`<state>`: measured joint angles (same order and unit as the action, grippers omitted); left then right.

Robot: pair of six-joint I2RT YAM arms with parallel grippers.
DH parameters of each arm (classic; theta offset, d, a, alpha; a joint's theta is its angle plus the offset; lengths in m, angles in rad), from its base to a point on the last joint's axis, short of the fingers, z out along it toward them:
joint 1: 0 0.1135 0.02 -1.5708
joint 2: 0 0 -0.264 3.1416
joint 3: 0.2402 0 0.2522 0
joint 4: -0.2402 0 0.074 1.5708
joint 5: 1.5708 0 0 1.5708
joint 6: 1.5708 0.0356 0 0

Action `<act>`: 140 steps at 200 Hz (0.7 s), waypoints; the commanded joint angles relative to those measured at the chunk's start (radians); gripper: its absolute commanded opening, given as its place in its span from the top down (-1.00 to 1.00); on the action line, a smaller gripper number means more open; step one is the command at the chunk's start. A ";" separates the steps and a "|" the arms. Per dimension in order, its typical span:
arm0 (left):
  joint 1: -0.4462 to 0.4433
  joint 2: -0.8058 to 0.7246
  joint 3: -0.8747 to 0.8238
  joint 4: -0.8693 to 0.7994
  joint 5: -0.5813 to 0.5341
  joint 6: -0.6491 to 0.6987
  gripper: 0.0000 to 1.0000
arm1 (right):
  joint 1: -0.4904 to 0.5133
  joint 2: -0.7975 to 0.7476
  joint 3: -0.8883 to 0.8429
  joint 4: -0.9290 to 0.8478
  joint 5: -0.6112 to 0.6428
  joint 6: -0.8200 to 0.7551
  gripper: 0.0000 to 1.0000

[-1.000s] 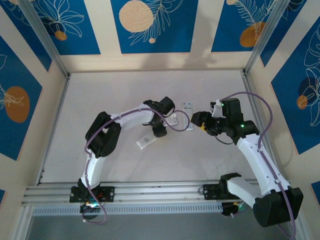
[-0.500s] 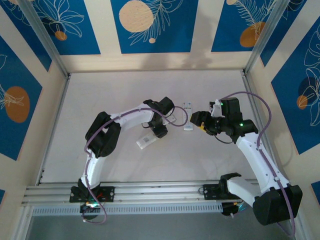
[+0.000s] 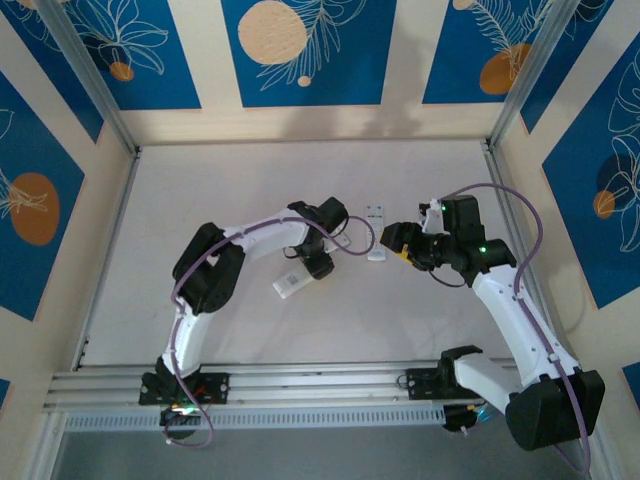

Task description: Load the batteries into the remote control

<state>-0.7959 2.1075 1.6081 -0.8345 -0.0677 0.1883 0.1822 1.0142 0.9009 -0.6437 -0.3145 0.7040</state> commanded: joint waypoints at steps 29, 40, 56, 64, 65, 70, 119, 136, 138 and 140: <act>0.001 0.034 -0.037 0.002 -0.023 -0.014 -0.16 | 0.005 0.001 0.000 -0.002 -0.026 0.009 -0.30; 0.002 0.038 -0.037 0.004 -0.032 -0.015 -0.20 | 0.005 0.002 0.001 -0.004 -0.026 0.009 -0.30; 0.002 0.041 -0.039 0.008 -0.045 -0.016 -0.21 | 0.004 0.003 0.001 -0.005 -0.025 0.009 -0.30; 0.002 0.042 -0.037 0.009 -0.050 -0.017 -0.21 | 0.004 0.002 0.002 -0.004 -0.025 0.010 -0.30; 0.002 0.042 -0.037 0.009 -0.050 -0.017 -0.21 | 0.005 0.002 0.002 -0.004 -0.025 0.010 -0.30; 0.003 0.042 -0.037 0.011 -0.050 -0.017 -0.21 | 0.005 0.002 0.001 -0.004 -0.025 0.011 -0.30; 0.003 0.034 -0.039 0.003 -0.081 -0.013 -0.24 | 0.007 0.003 0.000 -0.004 -0.026 0.012 -0.30; 0.002 0.028 -0.043 0.004 -0.086 -0.012 -0.24 | 0.010 0.003 0.000 -0.004 -0.026 0.012 -0.30; 0.003 0.028 -0.043 0.004 -0.086 -0.012 -0.24 | 0.009 0.003 0.000 -0.002 -0.026 0.014 -0.30; 0.003 0.027 -0.045 0.005 -0.087 -0.012 -0.24 | 0.009 0.003 0.000 -0.002 -0.026 0.014 -0.30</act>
<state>-0.7959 2.1082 1.5974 -0.8192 -0.0879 0.1879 0.1837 1.0142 0.9009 -0.6437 -0.3149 0.7078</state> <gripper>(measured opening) 0.620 0.651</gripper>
